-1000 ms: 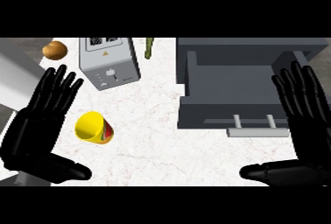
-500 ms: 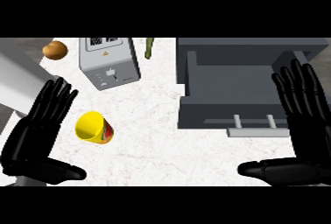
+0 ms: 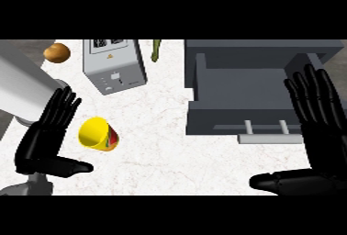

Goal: Pick up the cup, place it into the drawer and close the drawer

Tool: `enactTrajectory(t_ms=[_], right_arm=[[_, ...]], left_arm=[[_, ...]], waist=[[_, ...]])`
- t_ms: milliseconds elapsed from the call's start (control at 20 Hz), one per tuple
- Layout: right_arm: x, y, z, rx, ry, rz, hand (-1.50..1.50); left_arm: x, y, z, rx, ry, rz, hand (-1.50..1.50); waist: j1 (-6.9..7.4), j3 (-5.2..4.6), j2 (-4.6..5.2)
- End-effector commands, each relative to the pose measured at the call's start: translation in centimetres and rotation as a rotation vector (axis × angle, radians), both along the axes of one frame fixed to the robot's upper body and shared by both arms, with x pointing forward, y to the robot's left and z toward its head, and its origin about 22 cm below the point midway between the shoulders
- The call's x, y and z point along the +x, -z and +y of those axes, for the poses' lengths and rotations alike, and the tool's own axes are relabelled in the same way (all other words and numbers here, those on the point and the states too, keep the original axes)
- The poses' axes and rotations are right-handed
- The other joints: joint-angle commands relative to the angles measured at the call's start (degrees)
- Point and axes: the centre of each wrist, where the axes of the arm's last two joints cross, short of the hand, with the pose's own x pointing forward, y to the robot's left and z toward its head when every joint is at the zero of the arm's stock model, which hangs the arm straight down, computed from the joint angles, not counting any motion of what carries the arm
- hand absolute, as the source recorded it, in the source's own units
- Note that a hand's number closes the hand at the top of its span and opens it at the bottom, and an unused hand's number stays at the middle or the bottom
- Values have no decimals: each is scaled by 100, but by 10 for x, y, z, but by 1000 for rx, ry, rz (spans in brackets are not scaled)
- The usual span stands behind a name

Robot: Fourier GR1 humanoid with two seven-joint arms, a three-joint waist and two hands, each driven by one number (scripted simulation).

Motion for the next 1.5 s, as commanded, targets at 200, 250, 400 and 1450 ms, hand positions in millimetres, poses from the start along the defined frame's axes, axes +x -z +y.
enactTrajectory(t_ms=[200,250,400,1450], right_arm=[[12,9,8,2,-18,18,-150],[-2,8,9,-2,-7,9,-150],[-8,7,7,-5,-17,6,-150],[3,-40,-22,-1,-18,4,-150]], left_arm=[[14,22,11,29,-20,35,-150],[10,36,16,10,-9,33,-150],[5,59,24,34,-19,59,-150],[13,124,31,42,-70,88,-150]], waist=[[7,1,1],[-2,0,-1],[-10,0,0],[-23,-3,5]])
